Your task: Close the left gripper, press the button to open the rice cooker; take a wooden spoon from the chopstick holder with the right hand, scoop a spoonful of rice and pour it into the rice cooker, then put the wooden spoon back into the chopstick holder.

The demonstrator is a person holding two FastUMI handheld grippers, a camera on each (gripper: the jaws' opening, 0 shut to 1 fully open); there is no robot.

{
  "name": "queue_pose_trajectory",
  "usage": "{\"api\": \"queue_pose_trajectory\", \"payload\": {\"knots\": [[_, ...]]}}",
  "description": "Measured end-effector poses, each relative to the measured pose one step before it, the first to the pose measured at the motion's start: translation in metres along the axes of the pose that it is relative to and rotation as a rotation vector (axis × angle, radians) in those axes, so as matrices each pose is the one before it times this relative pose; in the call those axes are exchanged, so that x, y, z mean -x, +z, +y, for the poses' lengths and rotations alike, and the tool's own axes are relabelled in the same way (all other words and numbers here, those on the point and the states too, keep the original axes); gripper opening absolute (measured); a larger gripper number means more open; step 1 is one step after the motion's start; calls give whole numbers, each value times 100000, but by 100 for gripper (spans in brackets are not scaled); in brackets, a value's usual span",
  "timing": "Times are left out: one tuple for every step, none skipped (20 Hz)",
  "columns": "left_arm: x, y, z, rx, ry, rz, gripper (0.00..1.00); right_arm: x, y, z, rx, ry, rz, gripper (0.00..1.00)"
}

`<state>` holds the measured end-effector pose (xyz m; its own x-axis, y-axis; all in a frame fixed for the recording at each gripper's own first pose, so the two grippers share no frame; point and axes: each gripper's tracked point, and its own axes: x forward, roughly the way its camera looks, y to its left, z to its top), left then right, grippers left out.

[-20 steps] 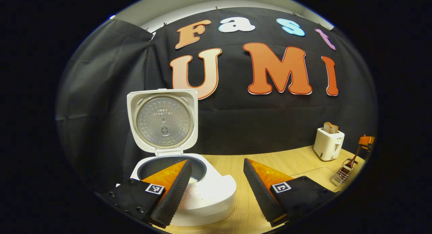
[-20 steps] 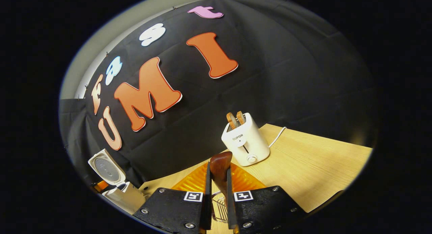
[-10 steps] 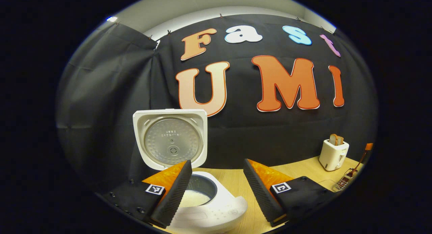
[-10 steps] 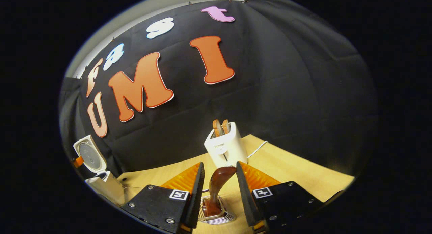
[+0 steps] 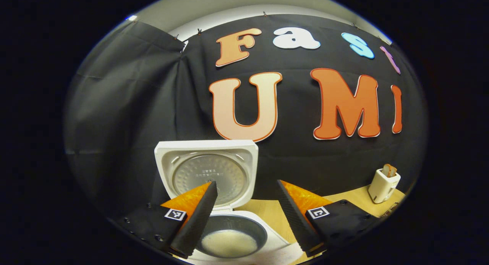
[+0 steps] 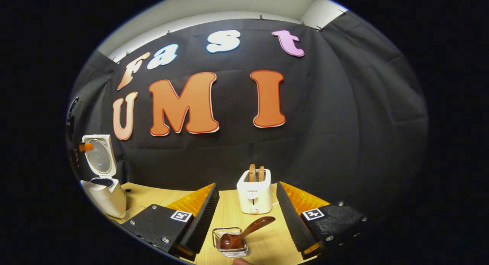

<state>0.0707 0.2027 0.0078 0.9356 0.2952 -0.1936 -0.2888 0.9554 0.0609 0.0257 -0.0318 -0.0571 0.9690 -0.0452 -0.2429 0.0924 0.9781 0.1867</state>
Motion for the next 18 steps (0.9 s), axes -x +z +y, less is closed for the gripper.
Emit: {"api": "queue_pose_trajectory", "payload": {"knots": [[-870,569,711,-140,1008,40,99,333,925,128,2461,-289,-1917,90],[-843,652,629,-197,646,-278,99,214,881,-144,2900,-1030,-2367,90],[-947,655,671,292,1152,362,99,313,891,-311,2746,-1787,-2213,90],[-890,580,642,323,942,101,99,173,752,895,2553,-1292,-1836,90],[-924,610,637,1106,796,284,99,240,711,3,2147,-278,-1746,90],[-829,730,390,1101,115,279,99,325,604,350,1710,413,-1160,90],[-963,806,514,164,830,-181,99,166,475,325,1209,806,-879,90],[-996,698,538,566,1051,328,99,70,272,265,950,710,-495,95],[-775,761,496,-431,867,63,99,68,275,262,1100,357,-82,90],[-1115,525,416,369,425,980,98,20,129,65,962,322,-37,90],[-1277,691,574,-767,877,880,97,-80,214,210,829,509,59,86],[-924,570,468,-270,833,1081,94,-197,287,564,460,1812,378,90],[-859,615,452,-2774,839,574,97,-52,0,415,-135,1820,892,91],[-1041,365,862,-2752,2810,756,97,-42,-61,488,-457,1712,994,92],[-969,507,454,-989,1636,1034,98,-43,-81,142,-333,1128,879,93],[-730,133,-40,-370,65,1338,94,-53,21,255,-120,908,284,93],[-748,-58,-98,-1160,-408,1199,94,-222,175,223,-33,300,66,94],[-415,-352,-109,-1486,521,855,96,-136,89,192,71,502,-108,94]]}}
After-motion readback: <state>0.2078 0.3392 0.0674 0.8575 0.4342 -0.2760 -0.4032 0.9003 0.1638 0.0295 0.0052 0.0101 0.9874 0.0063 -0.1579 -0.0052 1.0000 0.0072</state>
